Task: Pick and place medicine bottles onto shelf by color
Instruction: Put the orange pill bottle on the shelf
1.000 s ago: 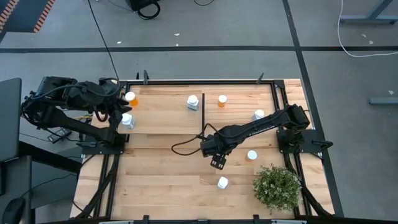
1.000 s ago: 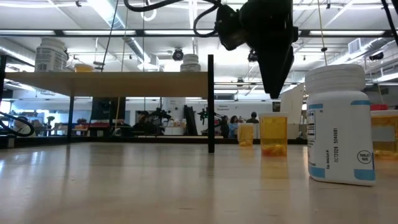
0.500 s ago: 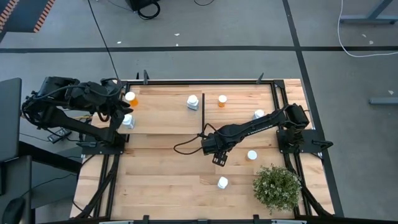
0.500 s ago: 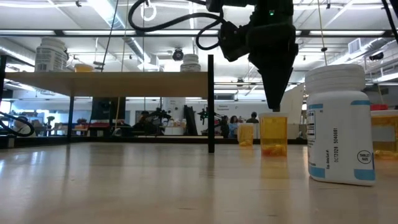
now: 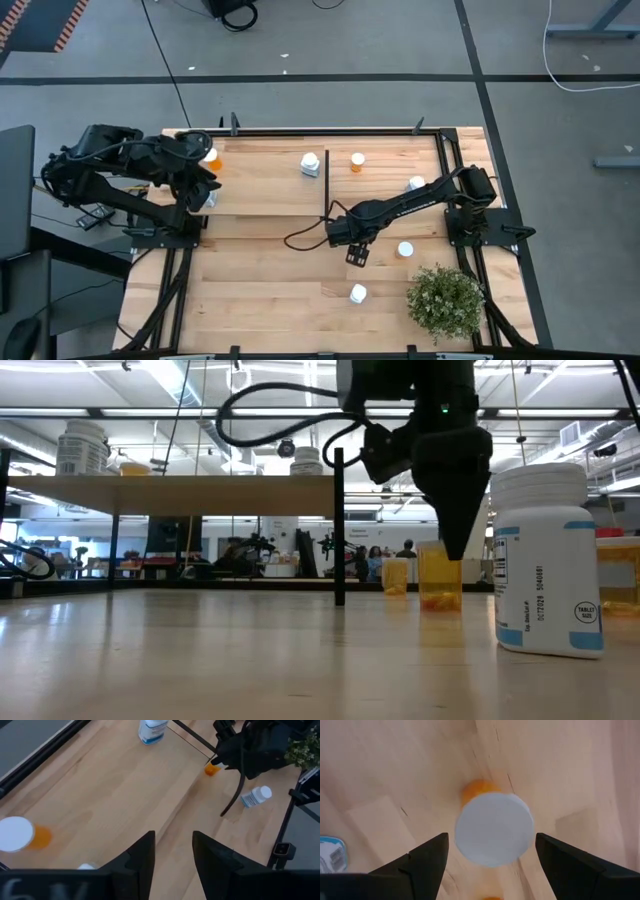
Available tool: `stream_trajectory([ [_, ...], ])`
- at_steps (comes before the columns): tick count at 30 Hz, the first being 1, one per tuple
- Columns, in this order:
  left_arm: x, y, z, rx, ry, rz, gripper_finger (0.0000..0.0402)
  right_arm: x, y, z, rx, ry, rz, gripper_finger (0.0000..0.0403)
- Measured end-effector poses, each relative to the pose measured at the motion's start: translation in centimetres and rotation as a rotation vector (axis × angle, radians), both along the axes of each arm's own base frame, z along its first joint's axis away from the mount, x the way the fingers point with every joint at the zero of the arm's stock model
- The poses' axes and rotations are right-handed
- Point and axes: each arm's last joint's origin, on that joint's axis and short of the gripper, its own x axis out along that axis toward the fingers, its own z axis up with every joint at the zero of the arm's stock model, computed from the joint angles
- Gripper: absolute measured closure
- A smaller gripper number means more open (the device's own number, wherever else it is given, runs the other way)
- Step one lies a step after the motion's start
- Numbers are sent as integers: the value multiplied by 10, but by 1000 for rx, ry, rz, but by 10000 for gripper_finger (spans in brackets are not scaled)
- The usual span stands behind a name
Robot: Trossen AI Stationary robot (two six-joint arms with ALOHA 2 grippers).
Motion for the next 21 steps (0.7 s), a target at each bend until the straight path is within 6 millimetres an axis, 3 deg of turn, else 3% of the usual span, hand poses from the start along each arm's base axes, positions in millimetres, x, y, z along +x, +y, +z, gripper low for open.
stream_trajectory([
  [16, 0, 0, 0, 2, 1, -2, 273, 1, 0, 2, 6, -12, 32, 129],
  [21, 0, 0, 0, 2, 1, -2, 270, -3, 0, 14, 11, -48, 28, 151],
])
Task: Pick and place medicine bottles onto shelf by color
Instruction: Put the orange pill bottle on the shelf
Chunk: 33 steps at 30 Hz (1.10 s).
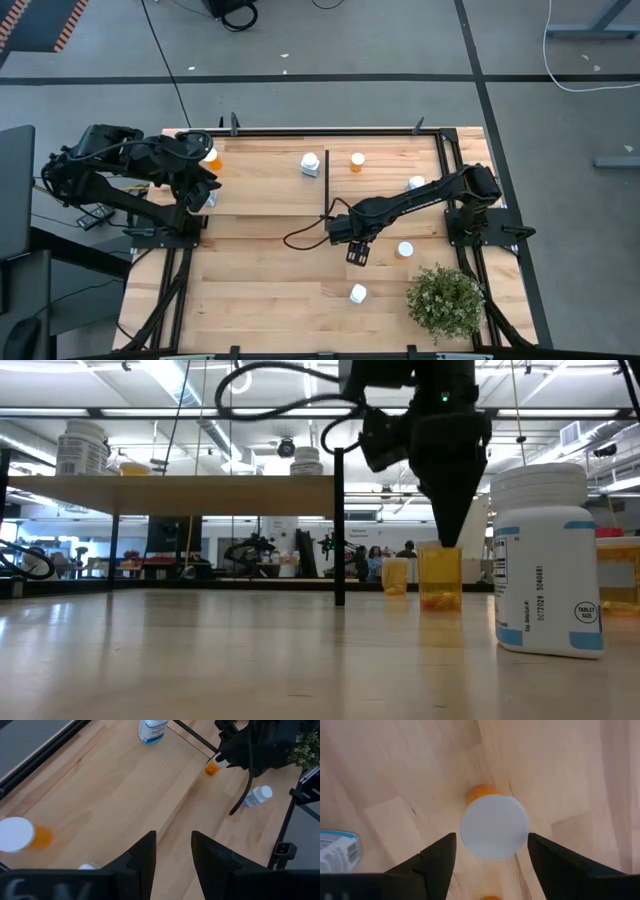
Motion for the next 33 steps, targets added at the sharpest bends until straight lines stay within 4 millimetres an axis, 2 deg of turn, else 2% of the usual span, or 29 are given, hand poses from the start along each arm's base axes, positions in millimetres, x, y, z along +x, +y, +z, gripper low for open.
stream_trajectory([
  [5, 0, 0, 0, 7, -3, -10, 272, -4, -2, 12, -20, -39, -4, 179],
  [11, 1, 0, 1, 7, -16, -10, 278, -4, -2, 14, -13, -51, -12, 195],
  [15, 2, 0, 1, 8, -19, -11, 274, -4, -1, 14, -3, -53, -15, 177],
  [26, 3, 0, 2, 7, -31, -10, 272, -1, -1, 9, 4, -85, -2, 87],
  [33, 5, 0, 4, 2, -63, -6, 274, -5, -5, -3, -10, -72, -13, 82],
])
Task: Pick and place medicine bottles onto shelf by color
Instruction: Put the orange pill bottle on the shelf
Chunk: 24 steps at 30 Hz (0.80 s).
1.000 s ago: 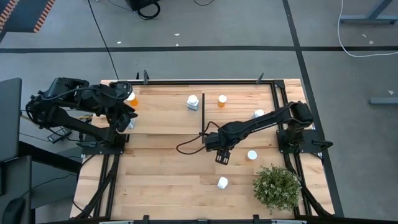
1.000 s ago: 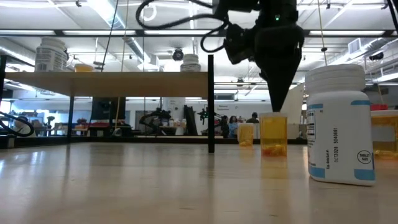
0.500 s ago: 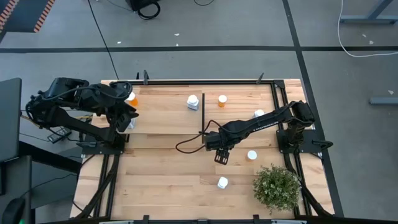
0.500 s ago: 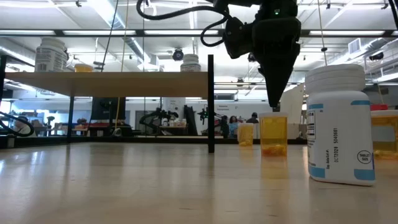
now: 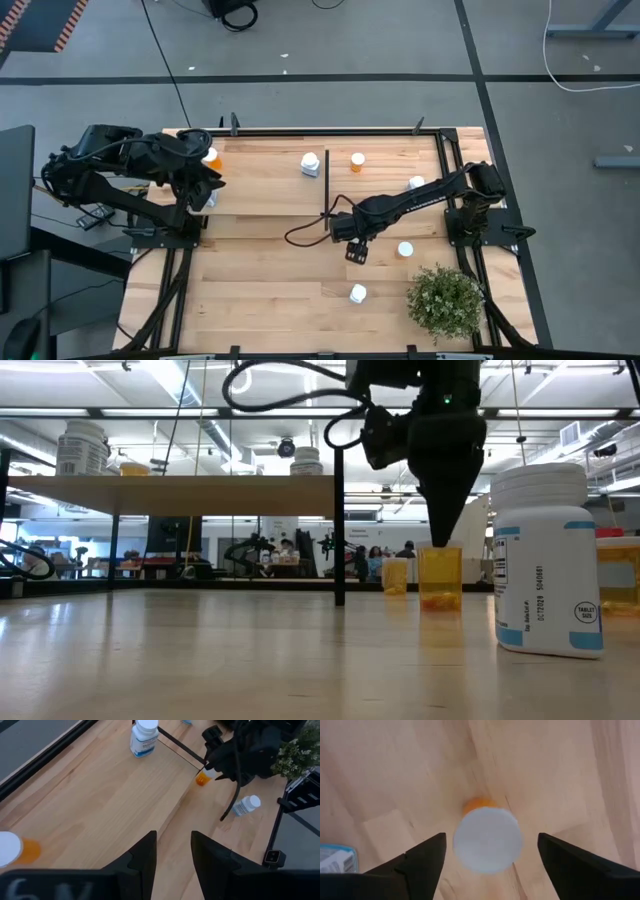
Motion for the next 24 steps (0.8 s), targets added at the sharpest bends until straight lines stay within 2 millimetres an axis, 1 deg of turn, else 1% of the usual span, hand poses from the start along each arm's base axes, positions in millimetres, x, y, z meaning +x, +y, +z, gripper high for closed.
stream_trajectory([
  [5, 1, 0, 1, 11, -11, 9, 272, -2, -1, -8, -4, -7, -14, 91],
  [10, 3, 1, 2, 29, -32, 28, 279, -5, -1, -14, -4, 9, -37, 98],
  [16, 11, 0, 1, 33, -24, 24, 282, -3, -1, -14, -4, -15, -40, 113],
  [24, 22, 0, -3, 41, 11, 17, 285, 0, 0, -14, 5, -44, -41, 149],
])
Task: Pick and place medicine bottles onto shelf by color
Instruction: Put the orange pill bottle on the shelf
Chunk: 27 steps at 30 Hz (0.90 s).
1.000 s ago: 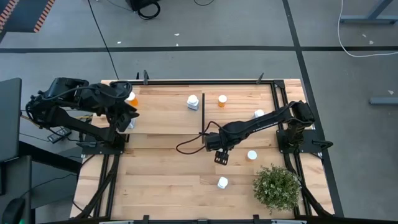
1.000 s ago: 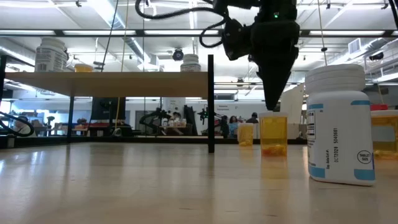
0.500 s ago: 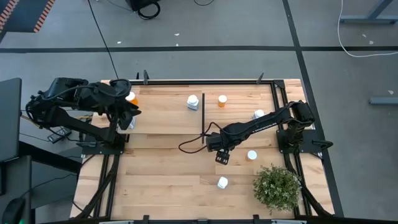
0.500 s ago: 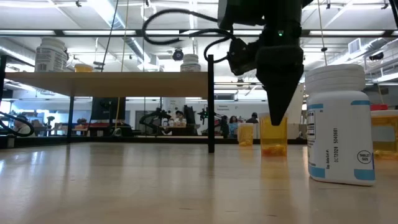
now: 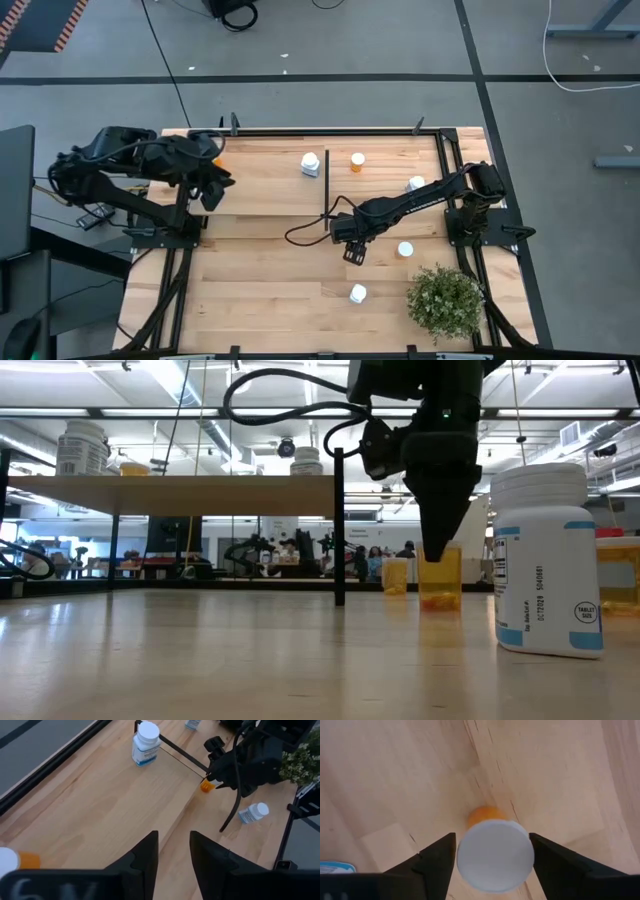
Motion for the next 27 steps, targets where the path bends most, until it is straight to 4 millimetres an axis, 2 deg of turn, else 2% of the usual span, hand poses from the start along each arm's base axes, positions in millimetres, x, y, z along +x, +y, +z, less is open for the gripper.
stream_trajectory([
  [6, 4, 0, -1, 1, 11, 0, 285, -1, 0, 0, 11, 9, 2, 171],
  [11, 4, 0, -1, -3, 10, 3, 284, -1, 0, 0, 20, 11, 3, 172],
  [17, 4, -1, -1, -11, 11, -3, 289, -1, 3, 4, 116, 35, 4, 173],
  [22, 4, -1, -1, -11, 11, -3, 285, 3, 6, 23, 138, 54, 1, 173],
  [27, 4, -1, -1, -11, 11, -3, 288, 10, 7, 62, 143, 25, 3, 173],
])
